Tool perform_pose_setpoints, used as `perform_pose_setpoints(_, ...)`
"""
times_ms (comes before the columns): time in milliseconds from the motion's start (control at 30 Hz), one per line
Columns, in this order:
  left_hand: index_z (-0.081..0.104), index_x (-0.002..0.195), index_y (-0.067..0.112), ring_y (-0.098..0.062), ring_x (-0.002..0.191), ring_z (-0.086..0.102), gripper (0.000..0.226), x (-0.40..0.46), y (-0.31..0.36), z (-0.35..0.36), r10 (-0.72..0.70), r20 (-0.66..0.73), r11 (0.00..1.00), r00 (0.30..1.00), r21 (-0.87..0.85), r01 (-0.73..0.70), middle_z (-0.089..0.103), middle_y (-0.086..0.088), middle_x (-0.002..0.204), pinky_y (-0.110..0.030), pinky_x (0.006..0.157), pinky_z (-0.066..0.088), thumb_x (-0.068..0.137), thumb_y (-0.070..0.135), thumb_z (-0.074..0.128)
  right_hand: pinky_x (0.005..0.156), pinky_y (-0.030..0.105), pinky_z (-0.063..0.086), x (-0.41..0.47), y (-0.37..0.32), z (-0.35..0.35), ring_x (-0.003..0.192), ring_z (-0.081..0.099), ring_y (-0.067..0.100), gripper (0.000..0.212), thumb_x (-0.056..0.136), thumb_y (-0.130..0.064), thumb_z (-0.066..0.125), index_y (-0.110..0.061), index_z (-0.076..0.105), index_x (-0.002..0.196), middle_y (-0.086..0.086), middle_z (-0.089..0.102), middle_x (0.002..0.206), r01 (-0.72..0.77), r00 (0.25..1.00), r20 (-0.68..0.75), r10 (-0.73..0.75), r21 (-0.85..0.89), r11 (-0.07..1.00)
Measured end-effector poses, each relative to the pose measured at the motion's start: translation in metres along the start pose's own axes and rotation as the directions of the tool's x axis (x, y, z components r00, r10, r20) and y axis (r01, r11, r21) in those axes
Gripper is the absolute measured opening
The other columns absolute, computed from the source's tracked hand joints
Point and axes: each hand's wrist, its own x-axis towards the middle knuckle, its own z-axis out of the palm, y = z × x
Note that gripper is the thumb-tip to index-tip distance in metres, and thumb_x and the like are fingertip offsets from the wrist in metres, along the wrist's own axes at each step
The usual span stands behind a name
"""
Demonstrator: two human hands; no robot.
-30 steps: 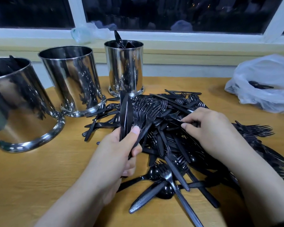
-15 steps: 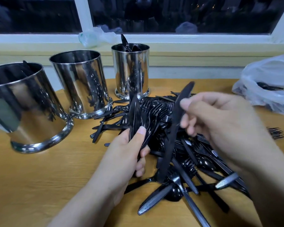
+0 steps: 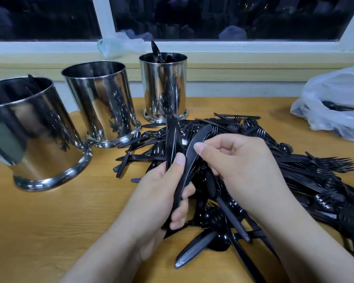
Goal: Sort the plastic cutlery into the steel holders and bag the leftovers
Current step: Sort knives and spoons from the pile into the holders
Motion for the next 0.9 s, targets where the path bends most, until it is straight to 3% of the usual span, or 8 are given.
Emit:
perform_pose_setpoints(167, 0.046, 0.083, 0.012, -0.013, 0.044, 0.023, 0.036, -0.001, -0.002, 0.000, 0.035, 0.012, 0.998, 0.999, 0.045, -0.036, 0.041, -0.003, 0.066, -0.025, 0.042, 0.019, 0.096, 0.041, 0.063, 0.048, 0.012, 0.035, -0.001, -0.001, 0.000, 0.046, 0.041, 0.005, 0.017, 0.087, -0.034, 0.076, -0.022, 0.074, 0.074, 0.011, 0.057, 0.058, 0.057, 0.998, -0.037, -0.058, -0.031, 0.998)
perform_pose_setpoints(300, 0.057, 0.092, 0.008, -0.012, 0.044, 0.023, 0.031, 0.000, -0.002, -0.002, 0.030, 0.006, 1.000, 1.000, -0.004, -0.030, 0.043, -0.002, 0.066, -0.031, 0.046, 0.014, 0.103, 0.037, 0.054, 0.053, 0.021, 0.041, 0.003, 0.005, -0.004, 0.052, 0.045, 0.008, 0.015, 0.089, -0.040, 0.073, -0.025, 0.068, 0.089, 0.011, 0.061, 0.070, 0.049, 0.985, -0.167, -0.043, 0.036, 0.998)
perform_pose_setpoints(367, 0.056, 0.113, 0.001, -0.012, 0.043, 0.023, 0.038, 0.000, -0.002, -0.002, 0.018, 0.007, 0.999, 1.000, -0.047, -0.018, 0.045, -0.002, 0.066, -0.029, 0.045, 0.014, 0.104, 0.038, 0.052, 0.059, 0.027, 0.043, 0.006, 0.013, -0.005, 0.054, 0.048, 0.006, 0.023, 0.089, -0.044, 0.072, -0.030, 0.065, 0.106, 0.002, 0.058, 0.068, -0.040, 0.991, -0.122, 0.051, 0.091, 0.995)
perform_pose_setpoints(433, 0.054, 0.120, -0.001, -0.012, 0.043, 0.023, 0.043, 0.000, -0.002, -0.002, 0.011, 0.012, 0.997, 1.000, -0.080, -0.010, 0.046, -0.004, 0.066, -0.026, 0.043, 0.015, 0.104, 0.038, 0.051, 0.056, 0.026, 0.041, 0.008, 0.017, -0.004, 0.057, 0.049, 0.007, 0.028, 0.089, -0.044, 0.072, -0.031, 0.065, 0.113, -0.004, 0.059, 0.070, -0.148, 0.989, 0.004, 0.150, 0.169, 0.974)
perform_pose_setpoints(500, 0.060, 0.117, 0.001, -0.012, 0.042, 0.023, 0.042, 0.000, -0.003, -0.002, -0.001, 0.032, 0.995, 0.999, -0.096, 0.004, 0.047, -0.005, 0.066, -0.025, 0.042, 0.015, 0.101, 0.040, 0.053, 0.050, 0.026, 0.037, 0.008, 0.018, -0.003, 0.058, 0.045, 0.011, 0.014, 0.092, -0.039, 0.070, -0.025, 0.070, 0.095, 0.001, 0.058, 0.073, -0.202, 0.977, 0.125, 0.175, 0.258, 0.945)
perform_pose_setpoints(567, 0.066, 0.112, 0.005, -0.010, 0.039, 0.025, 0.040, -0.001, -0.003, -0.002, -0.012, 0.069, 0.996, 0.998, -0.091, 0.019, 0.048, -0.006, 0.065, -0.022, 0.040, 0.016, 0.100, 0.041, 0.053, 0.049, 0.027, 0.034, 0.007, 0.019, -0.003, 0.058, 0.043, 0.013, 0.021, 0.095, -0.032, 0.067, -0.023, 0.070, 0.077, 0.004, 0.056, 0.070, -0.210, 0.969, 0.192, 0.158, 0.293, 0.933)
perform_pose_setpoints(733, 0.062, 0.114, -0.006, -0.002, 0.037, 0.049, 0.075, -0.002, 0.001, -0.002, 0.006, 0.096, 0.999, 0.995, 0.045, -0.010, 0.059, 0.001, 0.063, -0.013, 0.038, 0.038, 0.072, 0.056, 0.062, 0.048, 0.024, 0.033, 0.007, 0.020, -0.003, 0.057, 0.042, 0.014, 0.022, 0.096, -0.028, 0.066, -0.009, 0.063, 0.085, 0.003, 0.050, 0.065, -0.205, 0.962, 0.240, 0.130, 0.324, 0.923)
perform_pose_setpoints(900, 0.067, 0.118, 0.000, -0.001, 0.043, 0.057, 0.064, 0.002, 0.000, -0.004, 0.072, 0.023, 0.996, 0.997, 0.055, -0.074, 0.066, 0.000, 0.075, -0.011, 0.043, 0.042, 0.080, 0.051, 0.060, 0.047, 0.024, 0.032, 0.009, 0.023, -0.004, 0.056, 0.039, 0.014, 0.042, 0.092, -0.030, 0.071, 0.010, 0.061, 0.098, 0.002, 0.048, 0.063, -0.190, 0.975, 0.175, 0.134, 0.357, 0.915)
